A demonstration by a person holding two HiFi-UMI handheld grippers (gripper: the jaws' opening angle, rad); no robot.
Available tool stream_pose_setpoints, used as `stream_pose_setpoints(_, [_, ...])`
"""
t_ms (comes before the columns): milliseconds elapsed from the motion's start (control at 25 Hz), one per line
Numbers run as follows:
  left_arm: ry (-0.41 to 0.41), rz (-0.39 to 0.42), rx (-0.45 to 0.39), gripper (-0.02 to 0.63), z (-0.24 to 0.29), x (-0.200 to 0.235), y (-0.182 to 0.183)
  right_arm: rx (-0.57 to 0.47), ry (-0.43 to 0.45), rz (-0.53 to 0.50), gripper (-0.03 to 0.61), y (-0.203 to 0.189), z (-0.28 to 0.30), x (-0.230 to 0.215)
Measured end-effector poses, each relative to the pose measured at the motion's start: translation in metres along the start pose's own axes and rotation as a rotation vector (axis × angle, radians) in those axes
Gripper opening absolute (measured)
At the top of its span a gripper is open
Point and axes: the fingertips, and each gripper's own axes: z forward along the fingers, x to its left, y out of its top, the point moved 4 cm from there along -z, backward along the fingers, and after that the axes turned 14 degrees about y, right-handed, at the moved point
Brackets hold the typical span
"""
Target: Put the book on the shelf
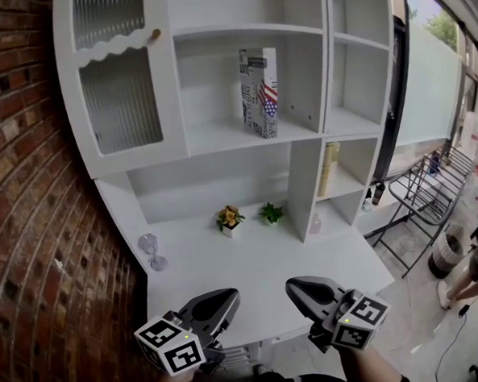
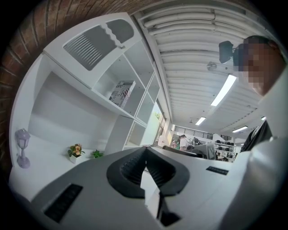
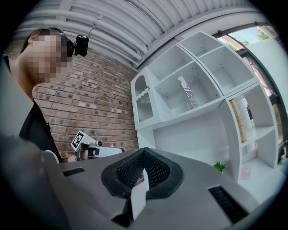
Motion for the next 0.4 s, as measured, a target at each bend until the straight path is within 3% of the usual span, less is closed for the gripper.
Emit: stream_pose_setpoints(400, [0.003,-0.009,0.004,0.000,0.0086,0.0064,-0.0021,0.009,0.006,0.023,0.009,-0.0007,0.0050,-0.0076])
